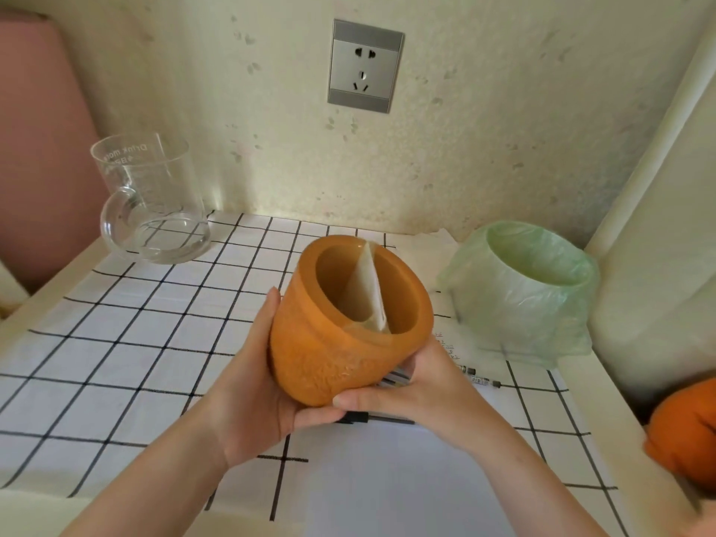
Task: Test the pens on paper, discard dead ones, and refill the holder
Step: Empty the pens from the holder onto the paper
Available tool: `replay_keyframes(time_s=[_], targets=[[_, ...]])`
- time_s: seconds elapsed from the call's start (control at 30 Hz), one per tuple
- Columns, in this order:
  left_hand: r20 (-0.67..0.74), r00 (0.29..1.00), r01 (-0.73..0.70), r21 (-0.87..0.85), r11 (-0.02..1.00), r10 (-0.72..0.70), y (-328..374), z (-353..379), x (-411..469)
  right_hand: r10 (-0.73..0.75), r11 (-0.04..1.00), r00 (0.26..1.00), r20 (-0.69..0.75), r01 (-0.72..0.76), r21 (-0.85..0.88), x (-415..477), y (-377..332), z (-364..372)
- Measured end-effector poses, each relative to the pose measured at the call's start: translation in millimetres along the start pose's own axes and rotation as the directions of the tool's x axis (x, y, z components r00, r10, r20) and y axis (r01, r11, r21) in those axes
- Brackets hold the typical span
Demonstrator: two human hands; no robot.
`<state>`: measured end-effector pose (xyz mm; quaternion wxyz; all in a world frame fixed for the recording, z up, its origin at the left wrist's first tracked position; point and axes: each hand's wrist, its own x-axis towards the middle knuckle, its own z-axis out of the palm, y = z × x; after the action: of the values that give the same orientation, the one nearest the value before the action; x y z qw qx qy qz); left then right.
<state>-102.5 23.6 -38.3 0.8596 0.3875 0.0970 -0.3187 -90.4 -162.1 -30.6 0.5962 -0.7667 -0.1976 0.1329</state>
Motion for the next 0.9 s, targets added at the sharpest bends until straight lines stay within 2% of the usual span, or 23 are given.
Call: replay_keyframes(time_s=[0.1,0.17,0.2,0.23,0.27,0.3,0.33,0.37,0.43,0.5,0.57,0.67,0.8,0.9], targets=[[-0.04,0.998,-0.033,0.116,0.993,0.038,4.3,2.7,3.1,-0.017,1.0,0.996,-0.084,0.017,-0.003,2.1,-1.1,-3.6],[-0.158,0.97,-0.122,0.334,0.935,0.183,5.4,2.8,5.9,-0.002,1.0,0.983,-0.183,0.003,0.003,4.7,-1.3,-6.6],[-0.209,0.923,-0.171,0.533,0.829,0.324,3.9,3.1,7.4,0.004,1.0,0.972,-0.234,-0.002,0.007,6.2,-0.5,-8.3],[-0.205,0.843,-0.19,0.751,0.632,0.497,1.2,4.2,7.5,0.004,1.0,0.959,-0.282,-0.002,0.007,7.8,0.7,-10.1],[-0.115,0.758,-0.165,0.919,0.359,0.642,-3.0,3.1,7.1,0.006,1.0,0.945,-0.327,-0.005,0.004,9.5,2.8,-12.4],[0.009,0.722,-0.099,0.991,0.09,0.692,-7.8,2.6,5.5,0.009,1.0,0.93,-0.367,-0.009,0.002,11.2,4.9,-14.9],[0.097,0.732,-0.056,0.995,-0.083,0.675,-14.0,-0.4,7.4,0.013,1.0,0.917,-0.399,-0.013,0.004,13.3,6.7,-17.1],[0.13,0.782,-0.04,0.987,-0.158,0.609,-20.0,-3.5,9.5,0.017,1.0,0.905,-0.425,-0.017,0.004,15.8,8.5,-19.7],[0.142,0.869,-0.023,0.969,-0.248,0.474,-29.8,-9.7,13.6,0.011,1.0,0.883,-0.469,-0.016,-0.006,22.9,11.8,-24.9],[0.194,0.888,-0.014,0.918,-0.397,0.417,-33.8,-17.4,19.4,-0.008,1.0,0.859,-0.512,-0.003,-0.021,33.3,14.7,-29.0],[0.248,0.867,-0.019,0.883,-0.47,0.432,-33.3,-21.3,23.4,-0.029,0.999,0.838,-0.545,0.009,-0.04,45.4,17.6,-31.2],[0.281,0.847,-0.032,0.875,-0.484,0.452,-33.2,-26.2,25.1,-0.045,0.997,0.818,-0.573,0.006,-0.07,61.1,23.9,-32.4],[0.403,0.749,-0.057,0.83,-0.555,0.526,-34.1,-27.4,25.3,-0.04,0.994,0.817,-0.575,-0.028,-0.109,72.4,36.9,-34.1],[0.451,0.715,-0.087,0.815,-0.573,0.534,-35.5,-30.2,27.5,-0.019,0.99,0.825,-0.565,-0.062,-0.125,75.2,48.9,-35.0]])
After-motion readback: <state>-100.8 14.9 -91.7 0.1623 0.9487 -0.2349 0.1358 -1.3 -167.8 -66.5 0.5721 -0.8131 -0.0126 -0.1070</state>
